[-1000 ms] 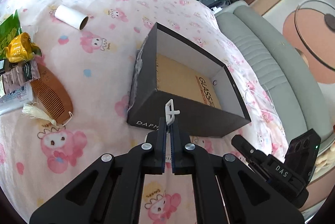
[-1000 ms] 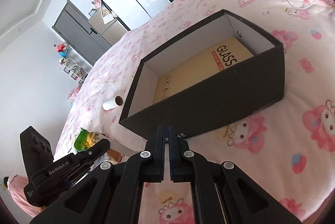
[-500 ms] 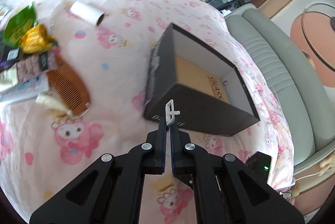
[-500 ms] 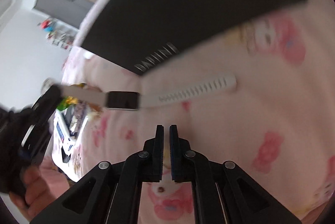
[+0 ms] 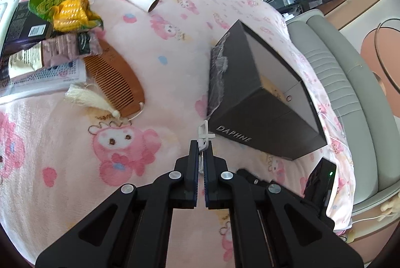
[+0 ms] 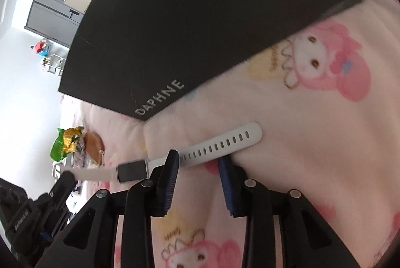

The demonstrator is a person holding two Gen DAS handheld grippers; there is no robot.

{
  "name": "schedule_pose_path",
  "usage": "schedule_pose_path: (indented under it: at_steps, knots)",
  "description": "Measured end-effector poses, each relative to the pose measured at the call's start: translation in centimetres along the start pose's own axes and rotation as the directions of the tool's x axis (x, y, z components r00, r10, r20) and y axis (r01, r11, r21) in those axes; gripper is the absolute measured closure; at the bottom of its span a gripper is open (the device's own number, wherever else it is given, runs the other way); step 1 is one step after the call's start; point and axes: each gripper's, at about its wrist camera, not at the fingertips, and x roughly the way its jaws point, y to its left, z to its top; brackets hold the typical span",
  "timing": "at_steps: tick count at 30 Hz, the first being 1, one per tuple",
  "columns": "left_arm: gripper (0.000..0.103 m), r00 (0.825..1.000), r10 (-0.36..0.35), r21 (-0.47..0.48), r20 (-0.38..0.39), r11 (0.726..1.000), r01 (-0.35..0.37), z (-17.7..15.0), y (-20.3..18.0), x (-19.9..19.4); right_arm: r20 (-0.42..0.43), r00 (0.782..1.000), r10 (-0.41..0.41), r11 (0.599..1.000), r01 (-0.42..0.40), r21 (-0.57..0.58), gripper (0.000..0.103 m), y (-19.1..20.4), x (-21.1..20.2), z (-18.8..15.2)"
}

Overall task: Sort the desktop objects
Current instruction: 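Lower the white watch into the black DAPHNE box with the left gripper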

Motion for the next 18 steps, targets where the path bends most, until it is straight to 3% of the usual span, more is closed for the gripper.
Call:
schedule_pose_path:
  at_steps: [1, 2, 5, 18]
  knots:
    - [0.102, 1.000, 0.010, 0.000, -0.005, 1.000, -0.010, -0.1, 0.2, 0.2, 0.010, 1.000, -0.004, 1.000, 0.004, -0.014, 0.075, 0.1, 0.1, 0.1]
    - [0.102, 1.000, 0.017, 0.001, -0.009, 1.000, -0.017, -0.2, 0.4, 0.3, 0.019, 1.000, -0.012, 0.999, 0.012, -0.037, 0.086, 0.3, 0.0, 0.0]
    - [0.102, 0.999, 0.030, 0.010, -0.016, 1.000, -0.030, -0.3, 0.6, 0.3, 0.053, 0.998, -0.026, 0.993, 0.032, -0.112, 0.099, 1.4, -0.6, 0.0]
    - [0.102, 1.000, 0.009, 0.081, -0.006, 0.997, -0.008, -0.7, -2.1, -0.7, 0.245, 0.970, -0.007, 0.966, 0.070, -0.248, 0.101, 5.2, -8.4, -0.1]
